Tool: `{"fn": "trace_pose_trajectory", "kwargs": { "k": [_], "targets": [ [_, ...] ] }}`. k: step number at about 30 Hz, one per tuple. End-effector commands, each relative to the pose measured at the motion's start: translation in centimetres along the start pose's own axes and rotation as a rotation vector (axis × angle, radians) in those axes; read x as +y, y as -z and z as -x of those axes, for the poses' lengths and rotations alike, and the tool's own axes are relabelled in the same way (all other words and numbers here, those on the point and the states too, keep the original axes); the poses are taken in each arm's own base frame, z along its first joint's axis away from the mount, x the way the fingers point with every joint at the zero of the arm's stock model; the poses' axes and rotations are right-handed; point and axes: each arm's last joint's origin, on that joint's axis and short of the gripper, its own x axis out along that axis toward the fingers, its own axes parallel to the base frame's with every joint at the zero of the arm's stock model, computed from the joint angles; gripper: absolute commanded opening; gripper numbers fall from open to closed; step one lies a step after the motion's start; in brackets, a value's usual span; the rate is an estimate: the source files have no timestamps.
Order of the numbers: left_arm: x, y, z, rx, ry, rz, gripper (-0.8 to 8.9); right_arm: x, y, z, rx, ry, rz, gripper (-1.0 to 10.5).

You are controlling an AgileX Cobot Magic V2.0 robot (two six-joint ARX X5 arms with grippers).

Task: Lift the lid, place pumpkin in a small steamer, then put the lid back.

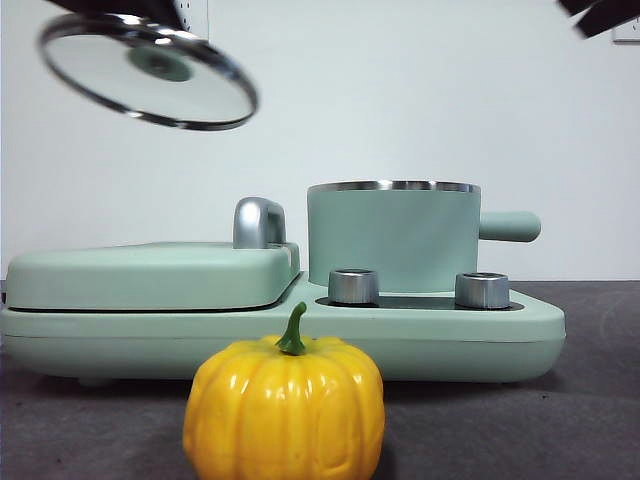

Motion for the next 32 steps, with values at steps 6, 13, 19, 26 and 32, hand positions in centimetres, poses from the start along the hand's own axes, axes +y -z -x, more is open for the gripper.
{"fn": "trace_pose_trajectory", "kwargs": {
  "k": [6, 13, 19, 26, 32],
  "targets": [
    [0.8, 0.8, 4.0, -0.066, -0.040, 0.074, 0.16, 2.1, -1.2, -3.9, 0.086, -0.206, 0.067, 3.8],
    [0.8, 0.7, 5.9, -0.119, -0.048, 0.077, 0.16, 4.0, -1.9, -7.9, 0.118, -0.320, 0.107, 3.8],
    [0.8, 0.9, 6.0, -0.111, -0.047, 0.077, 0.16, 5.1, -1.6, -11.0, 0.177, -0.376, 0.114, 3.8],
    [0.8, 0.9, 6.0, -0.111, -0.047, 0.077, 0.16, 6.5, -1.0, -14.1, 0.229, -0.426, 0.141, 4.0],
    [0.8, 0.9, 6.0, -0.111, -0.047, 0.077, 0.16, 7.3, -0.6, -16.1, 0.244, -0.432, 0.159, 4.4]
  ]
}}
